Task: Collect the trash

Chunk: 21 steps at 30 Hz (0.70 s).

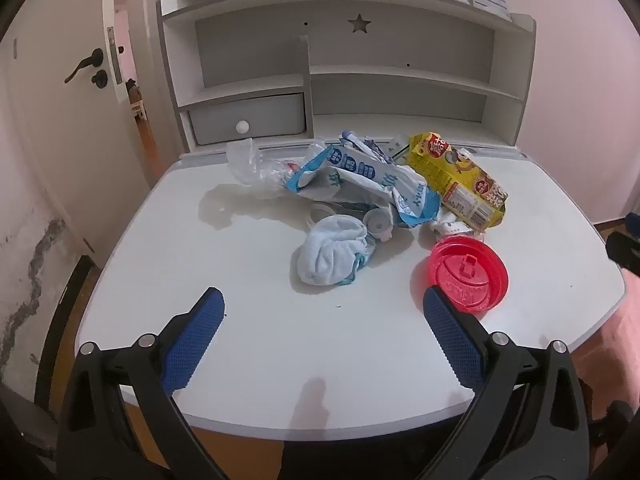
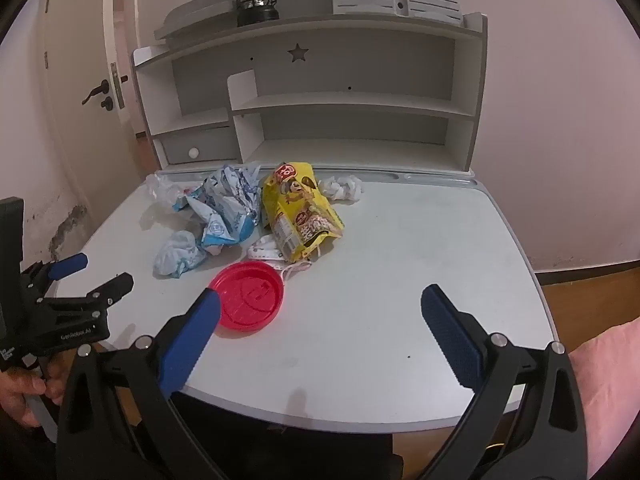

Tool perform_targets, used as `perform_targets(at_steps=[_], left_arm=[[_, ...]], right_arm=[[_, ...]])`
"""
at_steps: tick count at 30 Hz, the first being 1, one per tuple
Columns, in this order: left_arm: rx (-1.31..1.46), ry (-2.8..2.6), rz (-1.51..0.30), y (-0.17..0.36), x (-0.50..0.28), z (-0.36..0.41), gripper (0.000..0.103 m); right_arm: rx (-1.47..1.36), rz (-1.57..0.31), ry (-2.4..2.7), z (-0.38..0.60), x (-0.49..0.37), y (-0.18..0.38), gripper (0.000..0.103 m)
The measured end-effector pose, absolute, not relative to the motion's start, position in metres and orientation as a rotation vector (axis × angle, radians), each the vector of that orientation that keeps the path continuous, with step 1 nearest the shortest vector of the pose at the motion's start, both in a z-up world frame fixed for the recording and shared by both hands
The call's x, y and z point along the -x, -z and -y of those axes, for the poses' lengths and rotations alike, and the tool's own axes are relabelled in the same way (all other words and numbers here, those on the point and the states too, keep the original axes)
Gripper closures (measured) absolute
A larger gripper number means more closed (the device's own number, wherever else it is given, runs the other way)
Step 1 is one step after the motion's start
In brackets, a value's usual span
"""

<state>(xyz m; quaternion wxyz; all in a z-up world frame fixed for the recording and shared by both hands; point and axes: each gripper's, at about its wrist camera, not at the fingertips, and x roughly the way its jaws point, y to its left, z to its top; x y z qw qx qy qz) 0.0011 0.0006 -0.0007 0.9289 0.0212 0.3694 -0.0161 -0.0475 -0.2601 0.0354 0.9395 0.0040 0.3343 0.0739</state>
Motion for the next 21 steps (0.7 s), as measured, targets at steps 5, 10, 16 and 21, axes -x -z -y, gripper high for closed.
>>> perform_targets(at_steps=[5,10,16,21], left_arm=[[-0.066,0.037,-0.751,0.003,-0.003,-0.002,0.006],[-0.073,0.039,-0.732,0.001,0.000,0.002,0.006],[-0.072,0.040,-0.725,-0.003,0.003,0.003,0.006],[-0.072,0.043,-0.723,-0.002,0.005,0.003,0.006]], right_arm=[[-0.004,-0.684,-0.150,0.264,0.046,-0.039,0.006],[0.022,-0.681,-0.155,0.248,0.053,-0.032,0.006],[0.020,-0.688,-0.172,0.249,0.052,-0.033,0.006],[0.022,-0.695,-0.175,0.251,0.052,-0.037,0.006]])
